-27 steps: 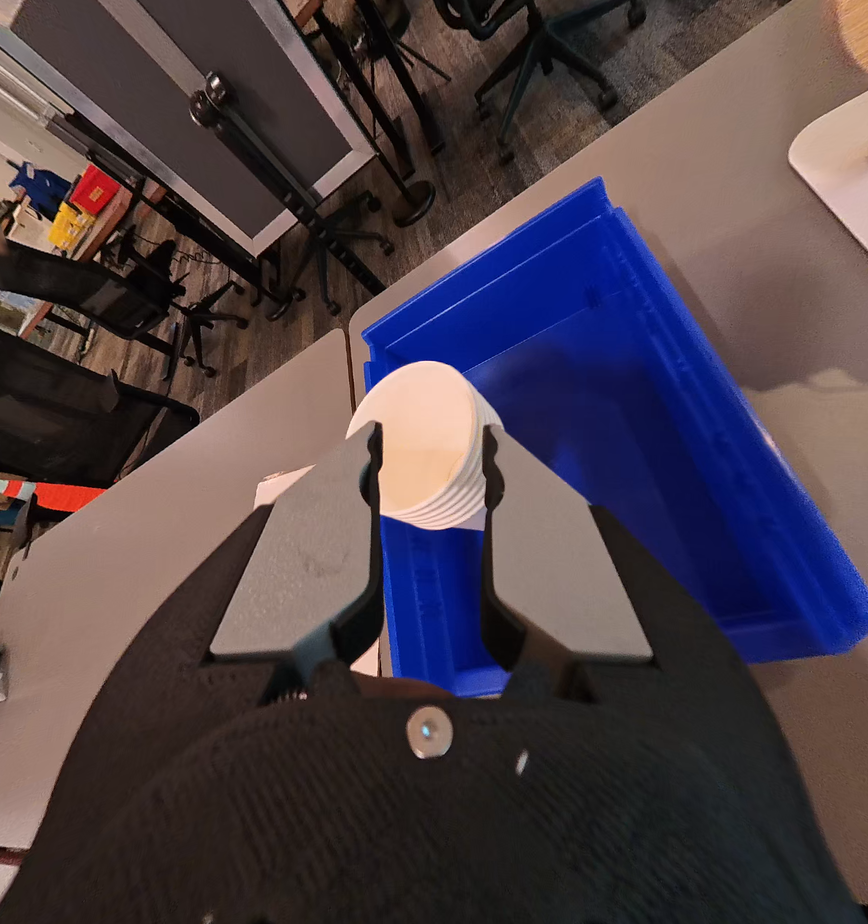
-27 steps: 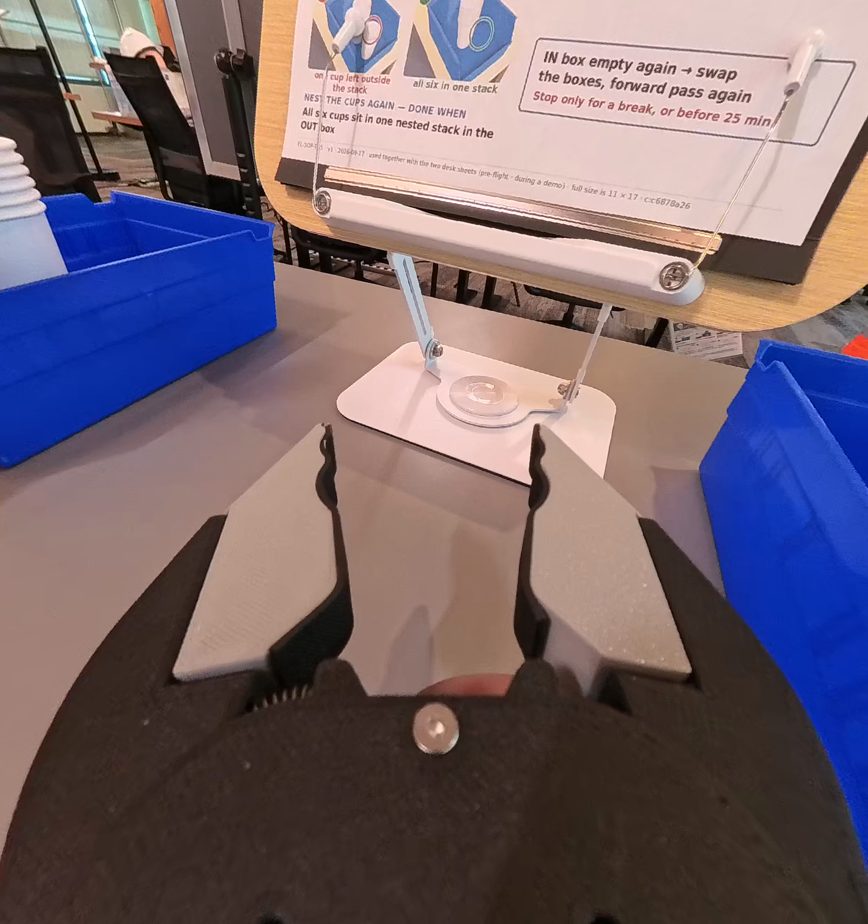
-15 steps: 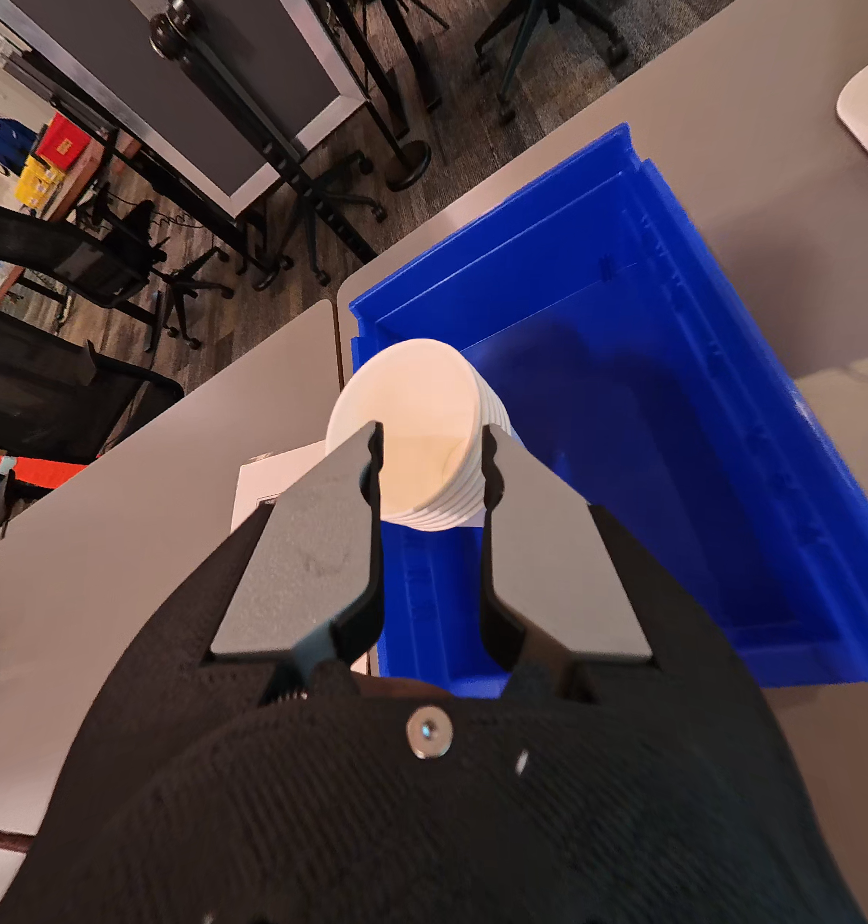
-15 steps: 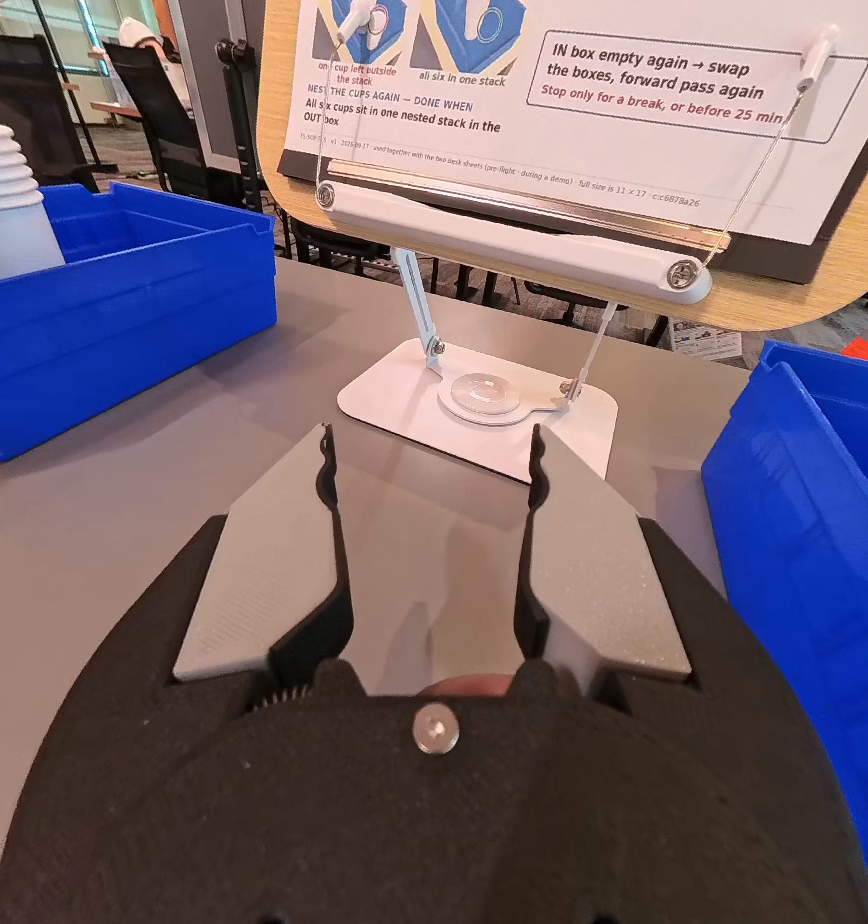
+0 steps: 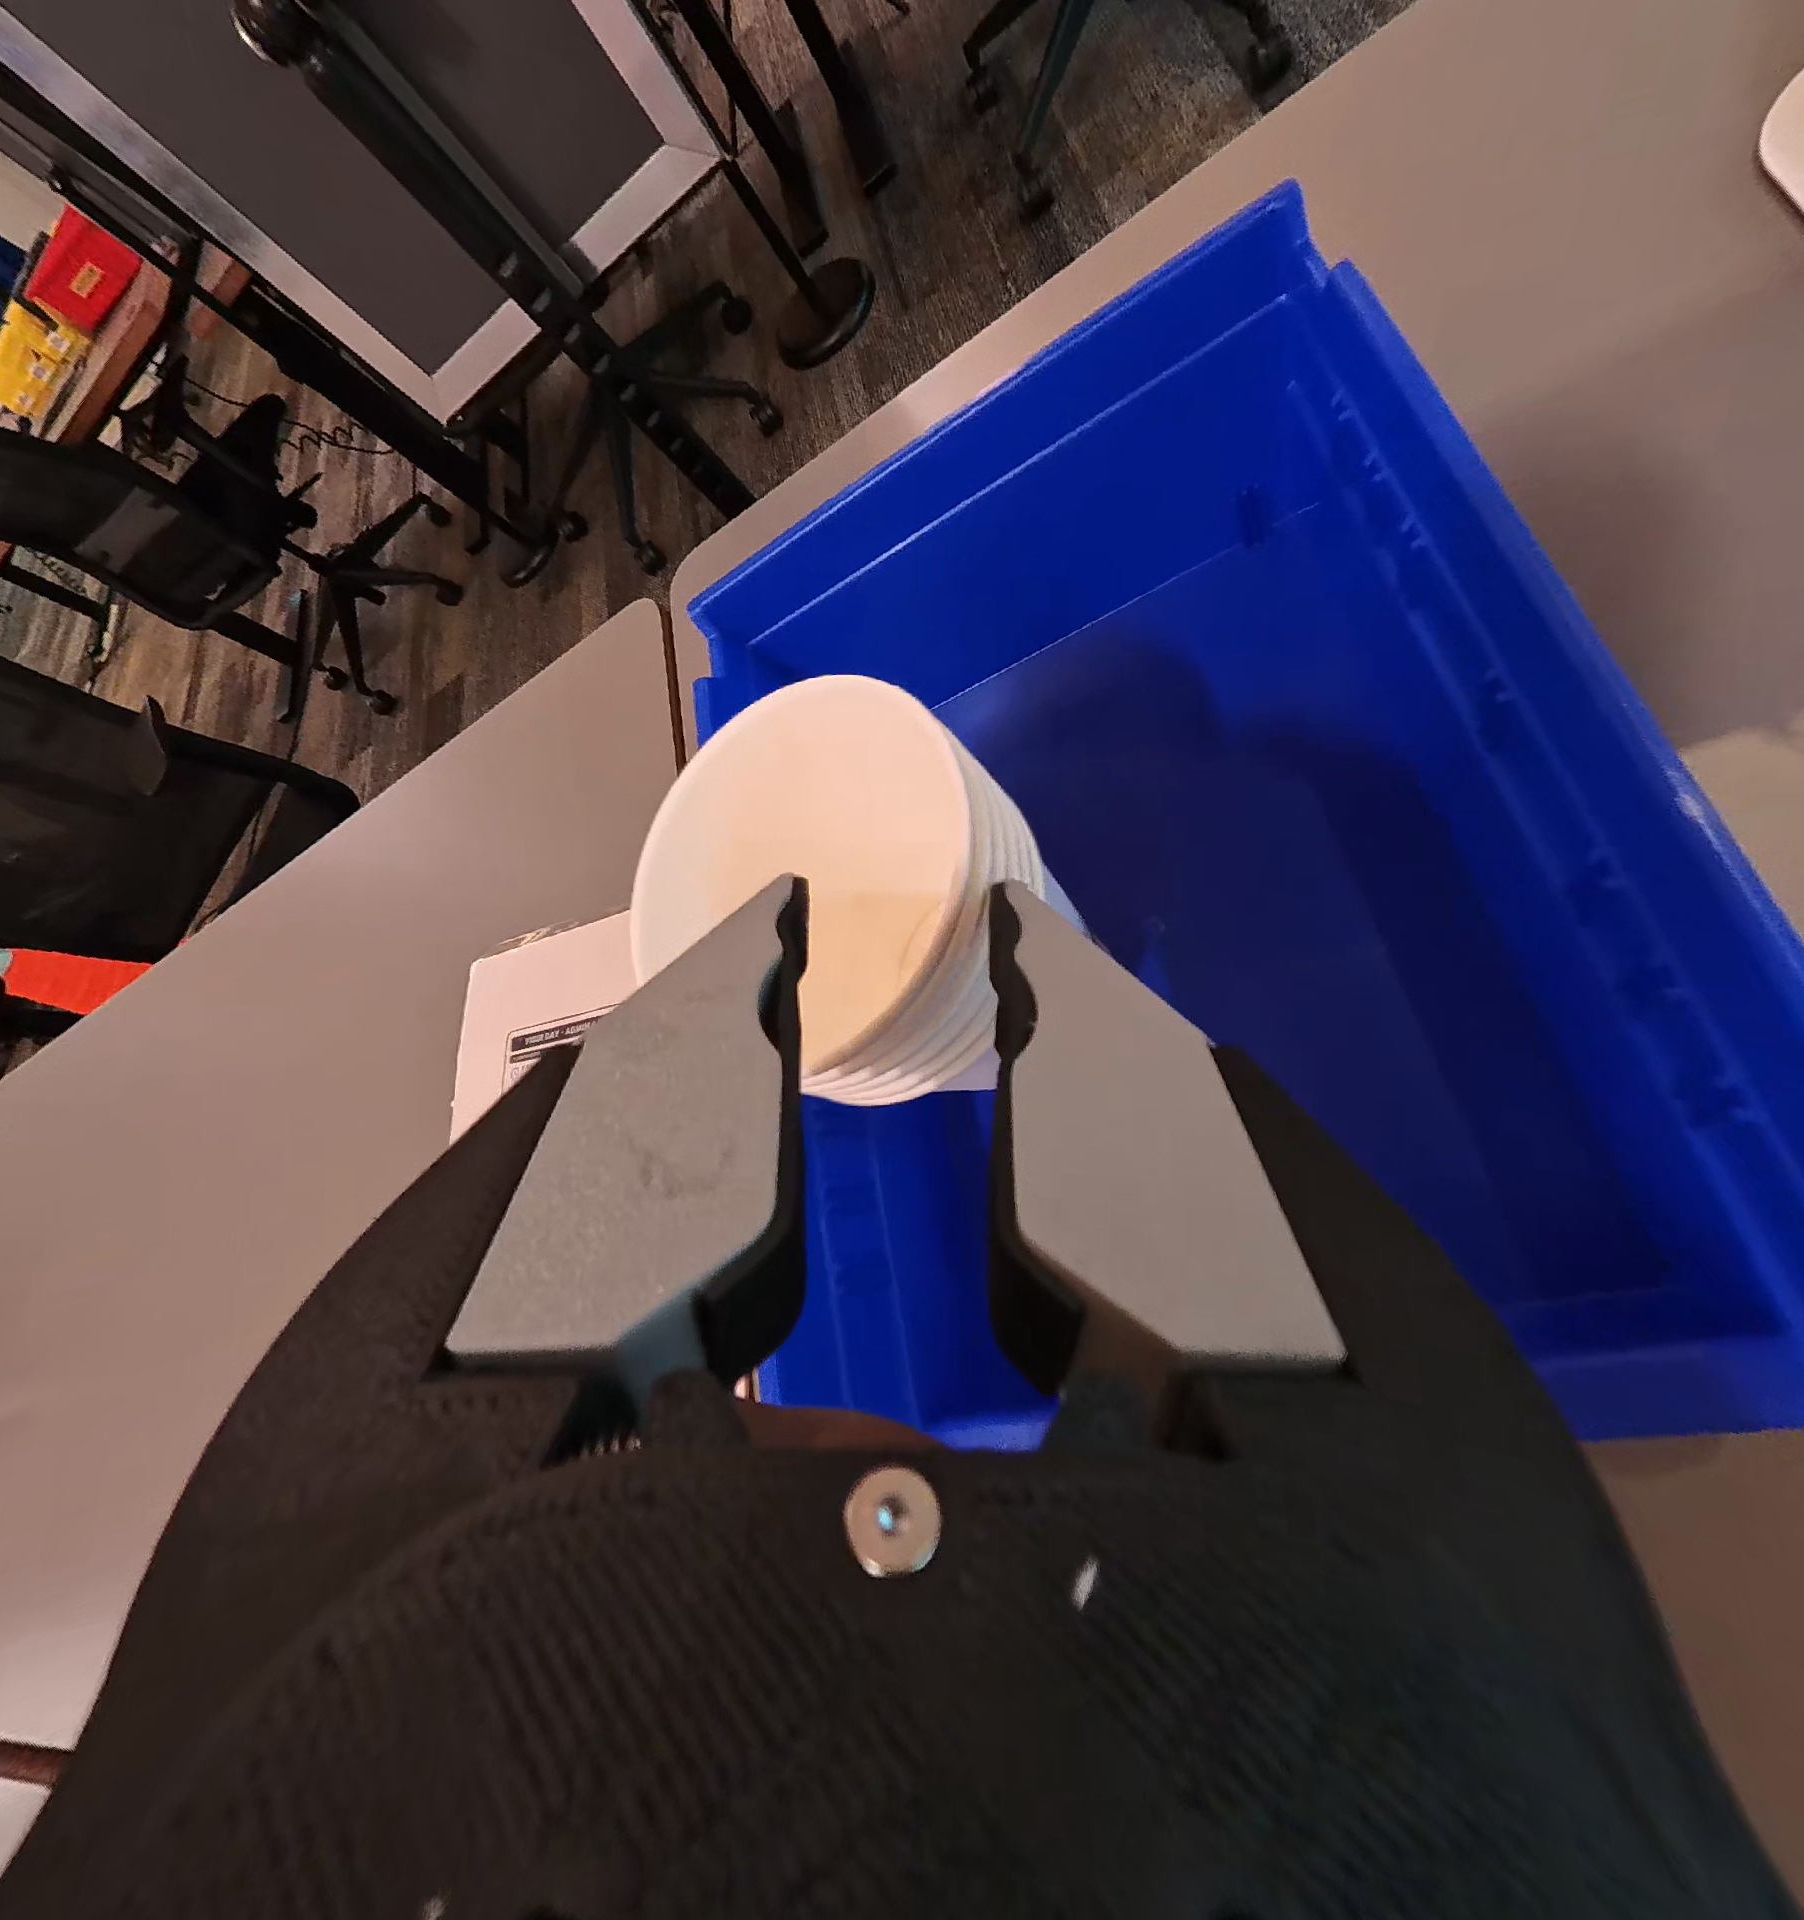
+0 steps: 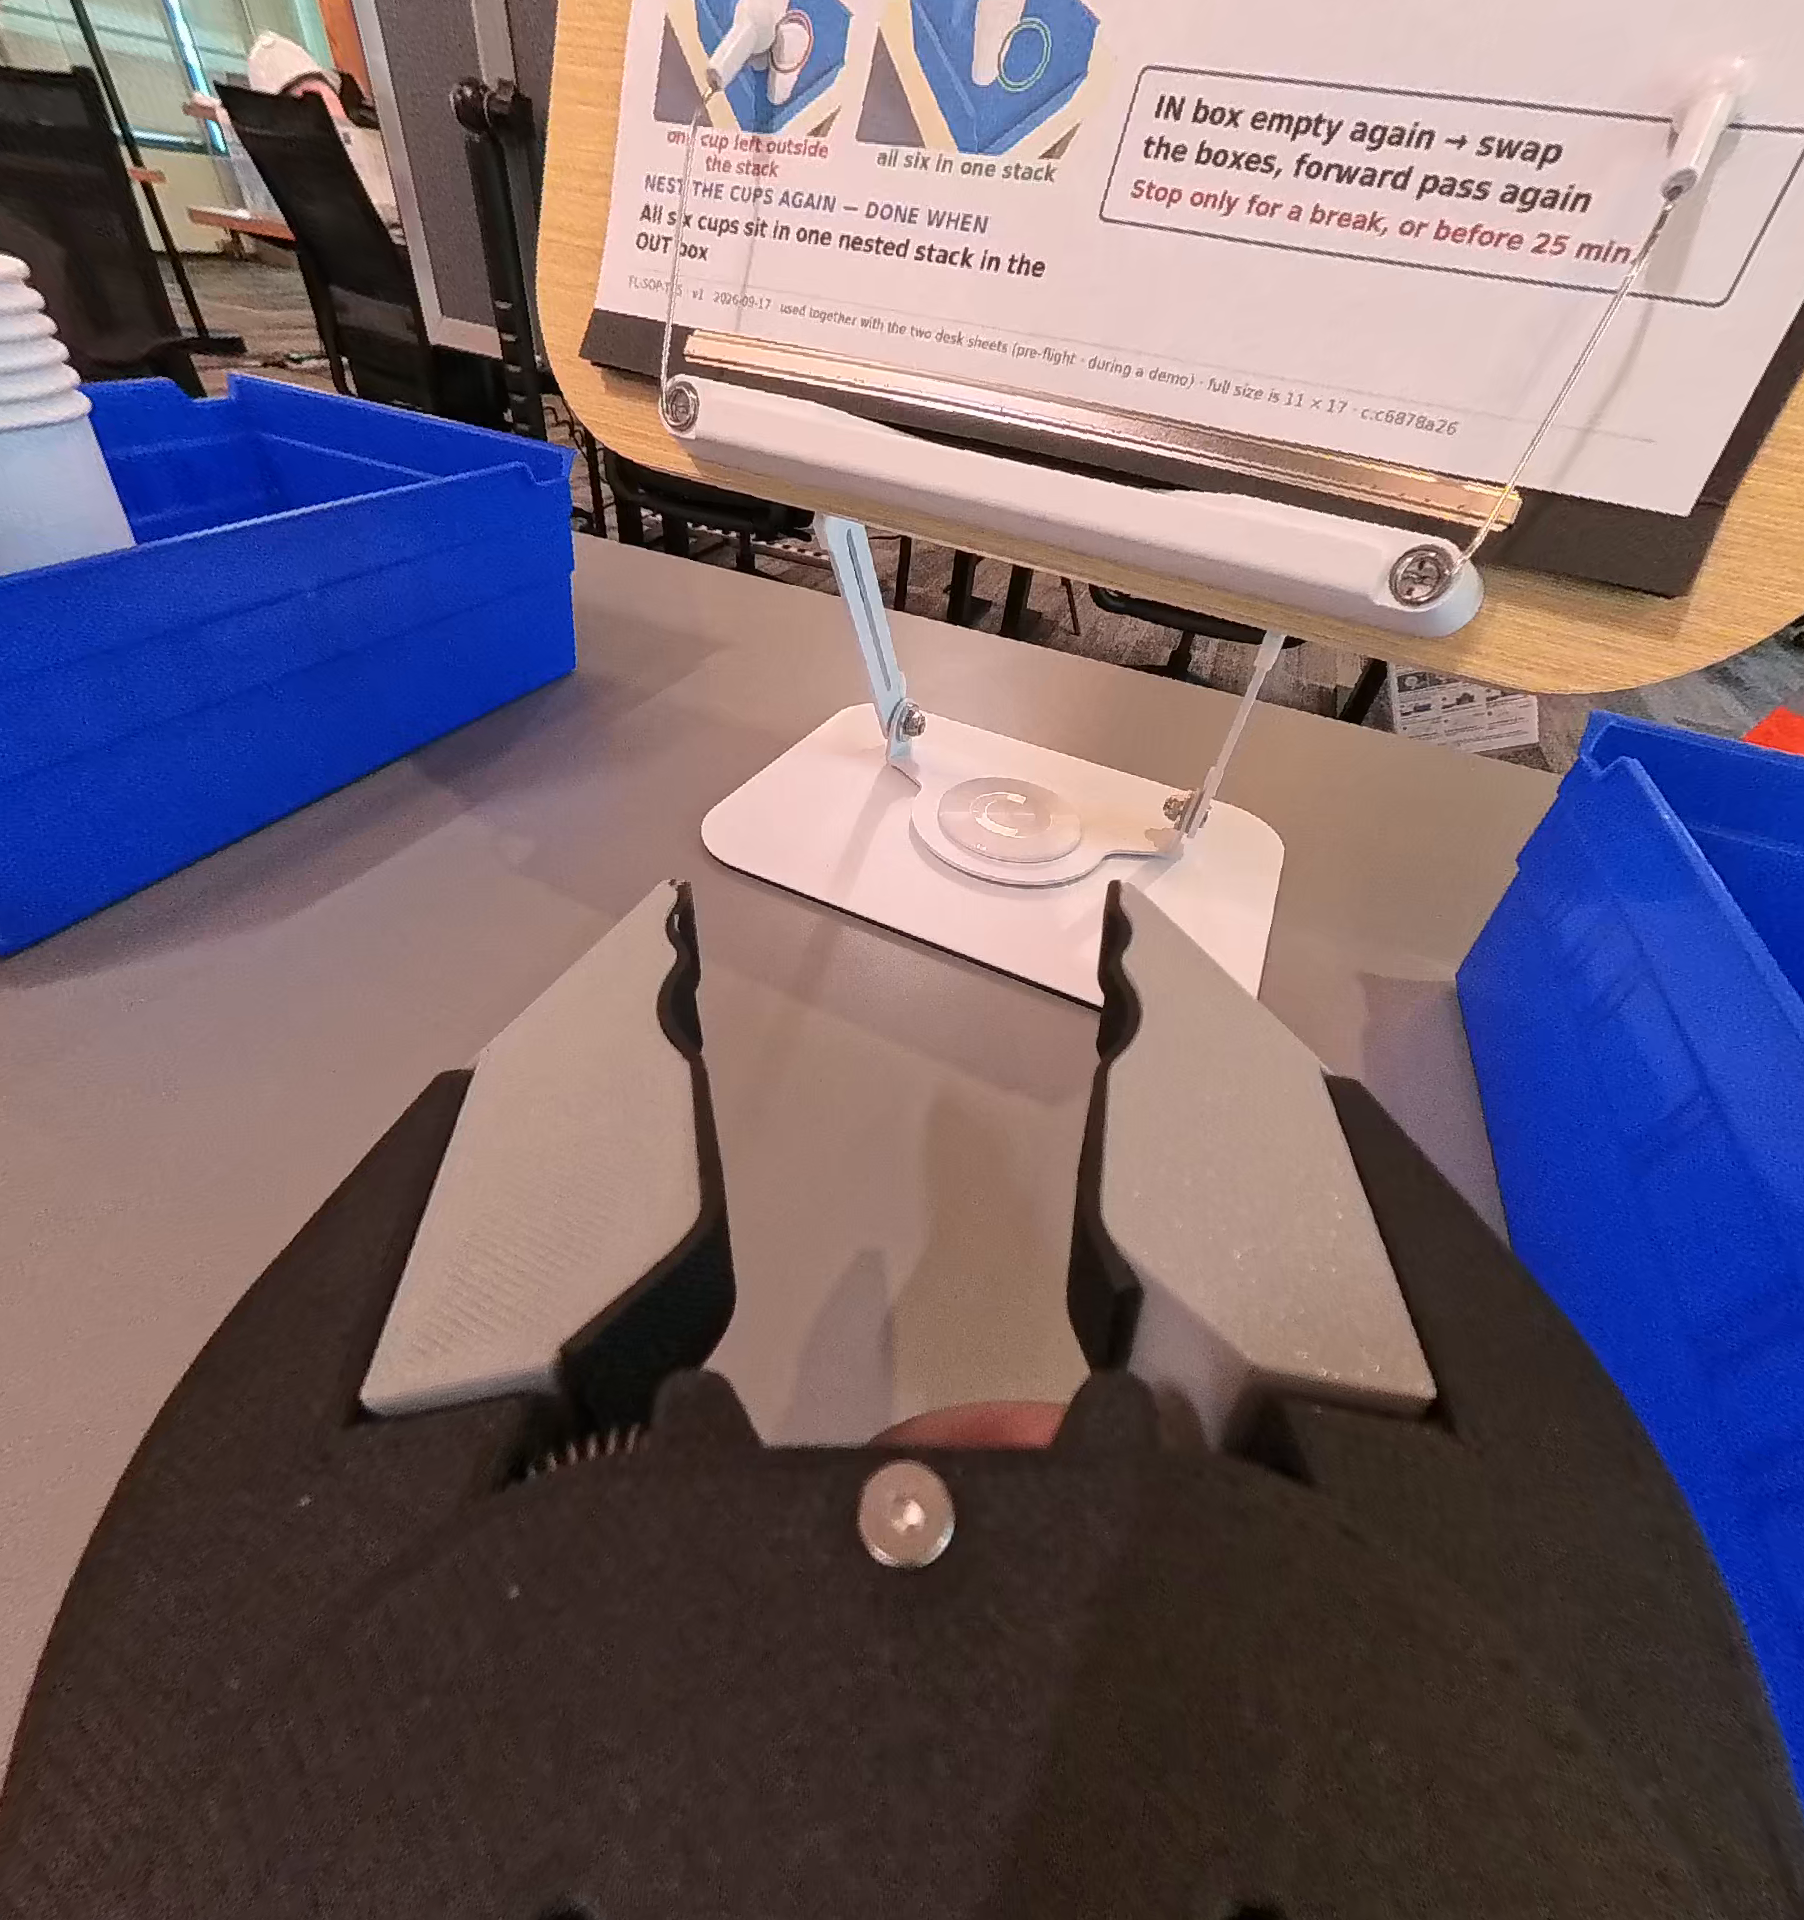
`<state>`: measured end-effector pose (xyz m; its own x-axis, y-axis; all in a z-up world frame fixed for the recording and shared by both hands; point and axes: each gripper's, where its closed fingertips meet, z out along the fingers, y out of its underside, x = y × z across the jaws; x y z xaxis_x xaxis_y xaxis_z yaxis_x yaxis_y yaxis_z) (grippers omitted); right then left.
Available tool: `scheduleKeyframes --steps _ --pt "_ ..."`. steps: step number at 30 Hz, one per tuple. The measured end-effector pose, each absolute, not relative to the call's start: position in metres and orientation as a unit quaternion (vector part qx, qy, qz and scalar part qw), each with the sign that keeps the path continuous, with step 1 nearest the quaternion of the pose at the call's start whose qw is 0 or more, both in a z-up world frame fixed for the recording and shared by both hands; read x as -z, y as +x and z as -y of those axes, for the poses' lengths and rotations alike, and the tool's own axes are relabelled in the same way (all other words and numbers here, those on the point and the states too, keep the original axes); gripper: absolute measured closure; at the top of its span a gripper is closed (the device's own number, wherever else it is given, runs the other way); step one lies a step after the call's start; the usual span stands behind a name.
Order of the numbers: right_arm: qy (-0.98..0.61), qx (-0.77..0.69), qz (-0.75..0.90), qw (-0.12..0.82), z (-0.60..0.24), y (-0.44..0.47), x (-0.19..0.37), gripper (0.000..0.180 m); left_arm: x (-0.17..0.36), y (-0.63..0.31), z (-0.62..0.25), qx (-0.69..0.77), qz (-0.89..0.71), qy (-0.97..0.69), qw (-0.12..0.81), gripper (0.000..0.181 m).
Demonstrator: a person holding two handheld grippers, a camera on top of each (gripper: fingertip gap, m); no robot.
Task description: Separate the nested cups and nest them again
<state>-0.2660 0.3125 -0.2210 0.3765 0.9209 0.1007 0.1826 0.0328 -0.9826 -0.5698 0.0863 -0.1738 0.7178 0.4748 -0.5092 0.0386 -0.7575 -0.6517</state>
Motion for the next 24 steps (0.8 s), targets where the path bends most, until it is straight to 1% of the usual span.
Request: scheduleKeyframes --steps 9,16,24 --pt "-0.611 -0.33 0.451 0.561 -0.312 -0.266 0.22 0.105 0.192 -0.57 -0.089 -0.329 0.143 -0.885 0.297 0.142" --pt "-0.61 -0.329 0.452 0.561 -0.312 -0.266 0.22 0.105 0.204 -0.571 -0.091 -0.325 0.136 -0.892 0.283 0.142" --pt "-0.609 -0.329 0.453 0.562 -0.311 -0.266 0.22 0.105 0.203 -0.575 -0.091 -0.342 0.127 -0.89 0.274 0.141"
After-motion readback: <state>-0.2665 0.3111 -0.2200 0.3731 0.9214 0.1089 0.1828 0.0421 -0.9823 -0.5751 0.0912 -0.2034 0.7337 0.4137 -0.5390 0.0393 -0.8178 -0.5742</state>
